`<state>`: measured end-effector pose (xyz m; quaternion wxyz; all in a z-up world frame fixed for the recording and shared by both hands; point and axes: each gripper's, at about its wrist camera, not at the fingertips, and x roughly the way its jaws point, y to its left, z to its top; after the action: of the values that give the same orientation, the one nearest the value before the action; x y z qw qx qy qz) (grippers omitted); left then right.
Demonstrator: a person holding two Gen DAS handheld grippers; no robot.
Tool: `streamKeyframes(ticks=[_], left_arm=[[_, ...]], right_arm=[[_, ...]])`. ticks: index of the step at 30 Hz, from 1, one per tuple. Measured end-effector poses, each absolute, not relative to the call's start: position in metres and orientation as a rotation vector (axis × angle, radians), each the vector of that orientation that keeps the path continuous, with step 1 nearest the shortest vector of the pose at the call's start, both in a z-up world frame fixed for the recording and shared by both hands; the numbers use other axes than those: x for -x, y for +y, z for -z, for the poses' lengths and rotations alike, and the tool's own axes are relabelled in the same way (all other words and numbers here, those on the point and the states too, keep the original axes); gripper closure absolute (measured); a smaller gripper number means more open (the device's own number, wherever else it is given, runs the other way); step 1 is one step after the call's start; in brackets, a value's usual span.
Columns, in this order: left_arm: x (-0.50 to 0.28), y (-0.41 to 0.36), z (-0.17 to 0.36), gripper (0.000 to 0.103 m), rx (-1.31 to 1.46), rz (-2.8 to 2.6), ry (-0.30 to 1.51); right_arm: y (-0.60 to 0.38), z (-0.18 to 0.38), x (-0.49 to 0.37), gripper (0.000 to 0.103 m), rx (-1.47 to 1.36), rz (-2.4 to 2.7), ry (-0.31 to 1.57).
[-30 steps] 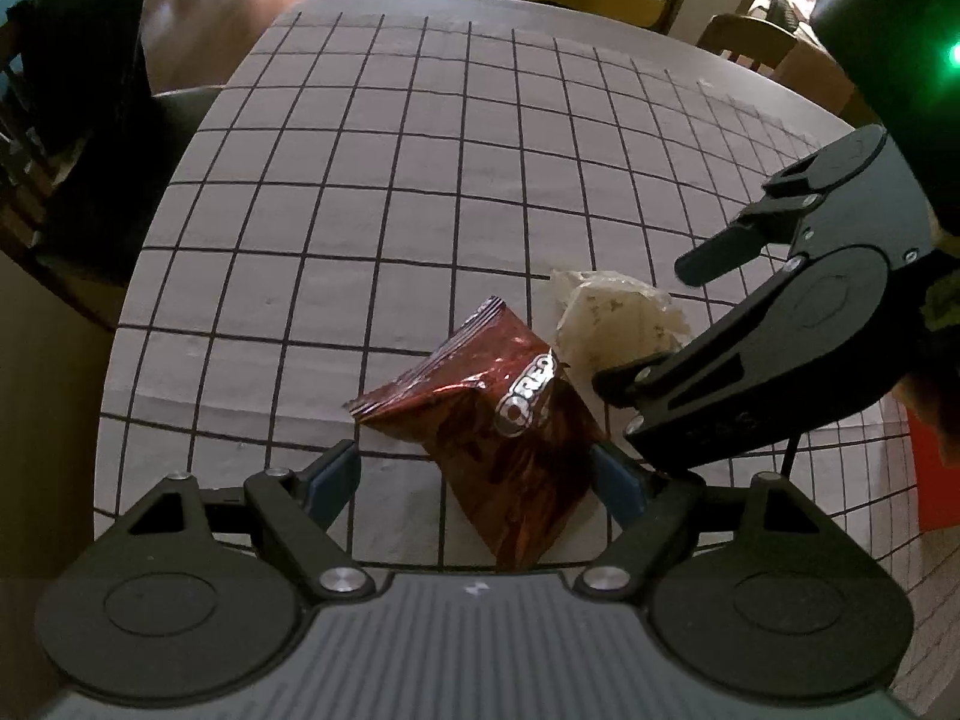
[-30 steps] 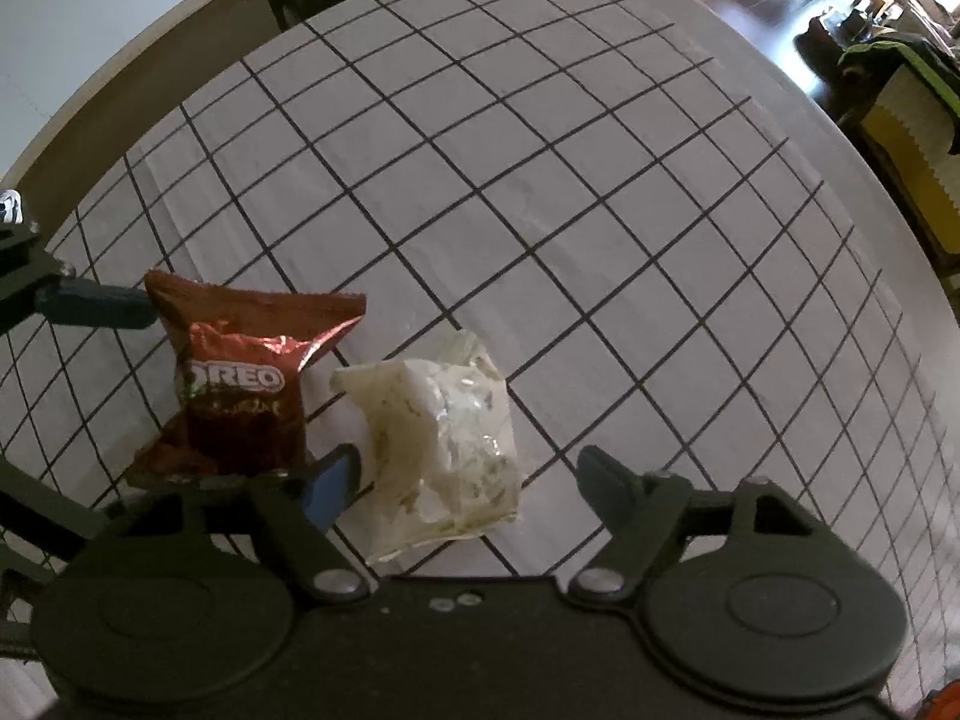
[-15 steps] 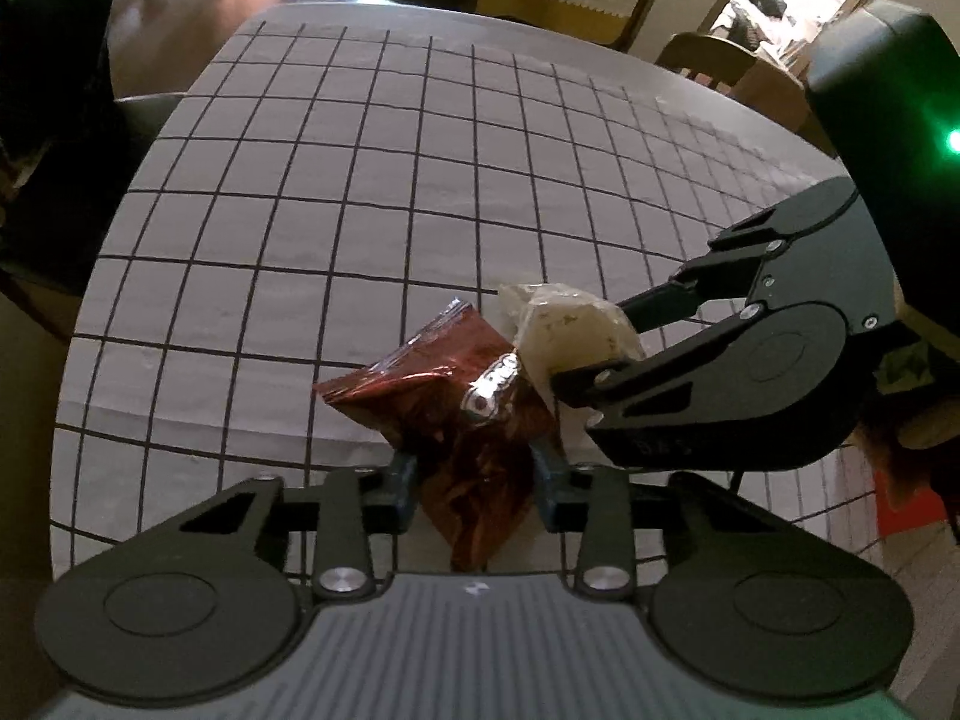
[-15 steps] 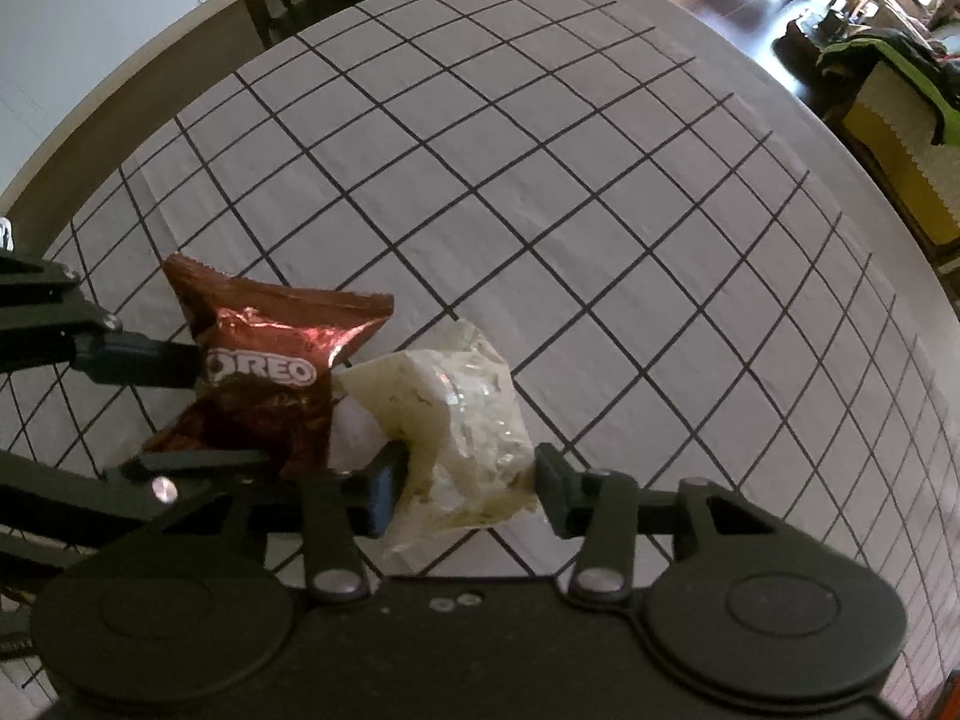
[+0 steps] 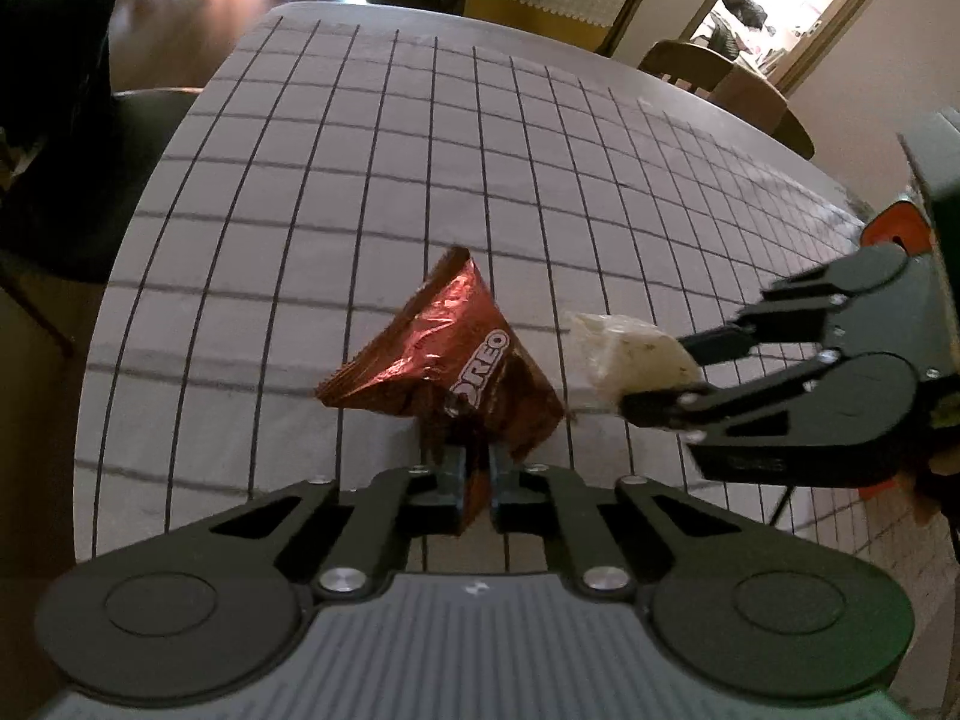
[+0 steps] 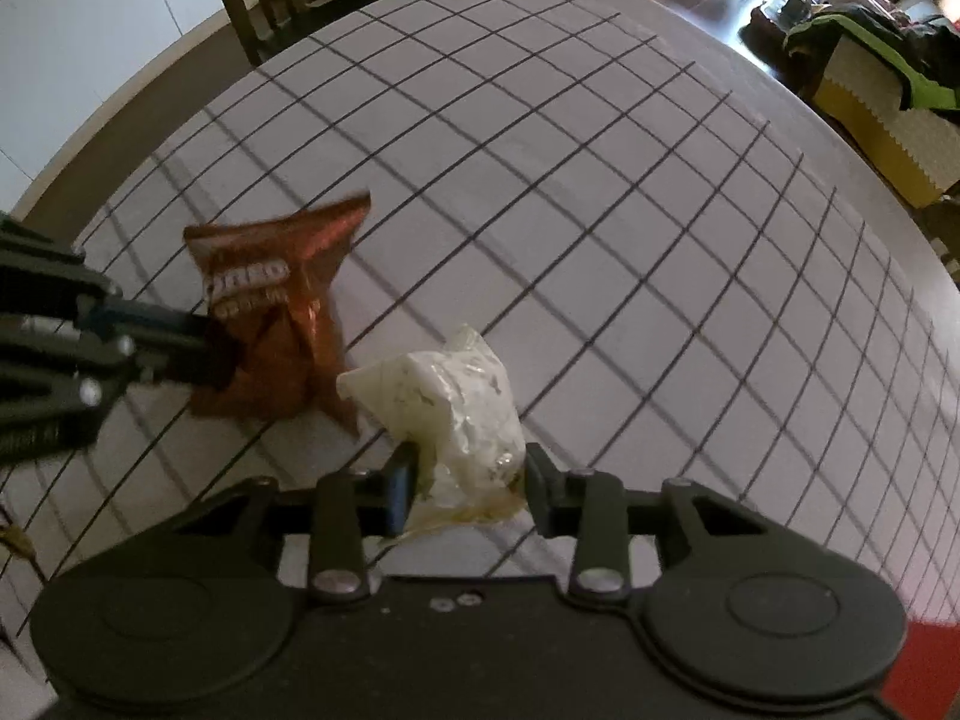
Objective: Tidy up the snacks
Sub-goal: 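Grasp the red Oreo bag with the left tool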
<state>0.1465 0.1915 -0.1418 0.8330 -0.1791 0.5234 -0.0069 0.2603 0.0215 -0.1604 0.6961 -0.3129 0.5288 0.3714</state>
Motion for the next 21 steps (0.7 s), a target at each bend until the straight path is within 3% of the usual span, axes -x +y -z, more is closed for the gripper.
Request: streamKeyframes(ticks=[13, 15, 19, 21], left_arm=[[-0.121, 0.181, 0.137, 0.095, 0.357, 0.003, 1.131], [-0.122, 0.175, 0.132, 0.087, 0.338, 0.000, 1.123], [-0.128, 0.169, 0.120, 0.030, 0.352, -0.007, 1.082], [-0.132, 0.166, 0.115, 0.028, 0.344, -0.027, 1.057]], right_arm=[[-0.034, 0.135, -0.202, 0.067, 0.598, -0.820, 1.234], [-0.040, 0.134, -0.196, 0.067, 0.581, -0.803, 1.241], [-0.056, 0.129, -0.185, 0.067, 0.543, -0.778, 1.244], [-0.063, 0.126, -0.180, 0.067, 0.527, -0.766, 1.242]])
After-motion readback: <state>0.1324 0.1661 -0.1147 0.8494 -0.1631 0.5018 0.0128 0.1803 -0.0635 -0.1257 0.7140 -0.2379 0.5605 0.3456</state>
